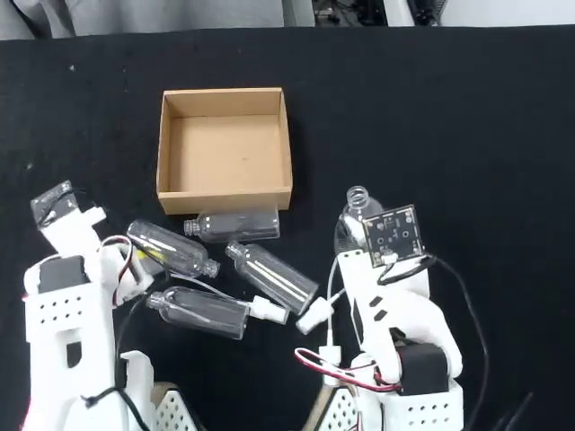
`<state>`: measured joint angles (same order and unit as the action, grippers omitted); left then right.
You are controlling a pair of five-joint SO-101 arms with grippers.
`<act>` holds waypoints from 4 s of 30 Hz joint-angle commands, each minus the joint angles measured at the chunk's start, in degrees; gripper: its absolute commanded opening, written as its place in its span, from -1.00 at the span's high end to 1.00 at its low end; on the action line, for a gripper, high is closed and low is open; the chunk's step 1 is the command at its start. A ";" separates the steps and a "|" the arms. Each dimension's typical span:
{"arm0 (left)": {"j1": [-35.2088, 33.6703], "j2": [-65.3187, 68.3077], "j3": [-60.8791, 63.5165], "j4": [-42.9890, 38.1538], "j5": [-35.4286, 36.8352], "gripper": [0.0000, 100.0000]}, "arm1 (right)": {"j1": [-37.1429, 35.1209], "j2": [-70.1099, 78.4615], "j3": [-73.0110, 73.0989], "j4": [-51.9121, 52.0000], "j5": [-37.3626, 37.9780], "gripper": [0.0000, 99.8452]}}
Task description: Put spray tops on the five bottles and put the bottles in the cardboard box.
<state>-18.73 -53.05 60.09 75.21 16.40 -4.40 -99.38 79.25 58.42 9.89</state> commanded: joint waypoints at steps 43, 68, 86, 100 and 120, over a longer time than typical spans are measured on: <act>-12.97 35.16 -12.18 -13.71 20.13 0.25 | -1.32 -1.01 0.31 -1.58 0.00 0.82; -12.97 37.89 -12.44 -19.25 19.78 0.66 | -5.80 -1.45 1.27 -1.23 0.00 0.82; -13.05 37.27 -12.09 -19.60 19.78 0.96 | -5.80 -1.45 1.19 -1.14 0.09 0.82; -15.34 37.19 -19.91 -14.95 20.22 0.94 | -5.63 -1.45 1.19 -1.14 0.09 0.82; -17.80 37.19 -34.24 -13.36 20.22 0.95 | -5.89 -1.54 1.71 -1.05 -2.81 0.82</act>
<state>-34.90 -14.90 31.43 61.32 36.09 -9.49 -99.38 81.19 58.42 8.40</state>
